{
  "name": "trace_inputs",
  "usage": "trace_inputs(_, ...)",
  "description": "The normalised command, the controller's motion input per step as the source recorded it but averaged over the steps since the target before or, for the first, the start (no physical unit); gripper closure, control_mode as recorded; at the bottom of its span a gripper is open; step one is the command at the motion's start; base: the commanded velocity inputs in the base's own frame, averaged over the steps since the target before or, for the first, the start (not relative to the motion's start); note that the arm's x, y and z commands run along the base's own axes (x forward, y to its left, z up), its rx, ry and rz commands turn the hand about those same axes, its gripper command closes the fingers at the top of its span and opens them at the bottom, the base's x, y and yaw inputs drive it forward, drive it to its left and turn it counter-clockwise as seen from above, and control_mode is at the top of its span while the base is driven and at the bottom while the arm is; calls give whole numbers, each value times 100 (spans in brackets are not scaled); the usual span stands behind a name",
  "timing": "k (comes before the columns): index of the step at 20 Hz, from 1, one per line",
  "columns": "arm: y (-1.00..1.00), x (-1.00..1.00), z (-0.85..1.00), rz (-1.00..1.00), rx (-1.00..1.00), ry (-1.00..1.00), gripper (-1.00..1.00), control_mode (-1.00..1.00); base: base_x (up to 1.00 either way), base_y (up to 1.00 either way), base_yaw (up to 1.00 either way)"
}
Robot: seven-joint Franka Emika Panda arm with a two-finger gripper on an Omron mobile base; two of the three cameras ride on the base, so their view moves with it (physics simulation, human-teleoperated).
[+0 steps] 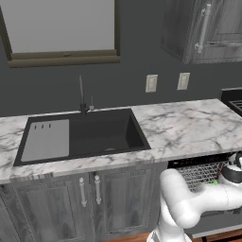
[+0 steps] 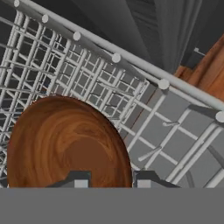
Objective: Pick up the cup and bowl from the counter, place them in the dishwasher, and close the dishwasher door.
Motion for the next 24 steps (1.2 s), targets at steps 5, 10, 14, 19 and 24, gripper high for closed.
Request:
trace_inputs(5,0,-34,-28,2,6,-9,-100,-100,0,0,0)
trace_inputs(10,0,-46,0,4,0,-13,-100,-100,0,0,0)
trace_inputs(14,0,-28,5,2,0,-9,-100,-100,0,0,0)
trace_inputs(19,13,-19,15,0,0,-6,-100,-100,0,0,0)
trace_inputs(24,34,-26,15,0,-7,-5,-100,-100,0,0,0)
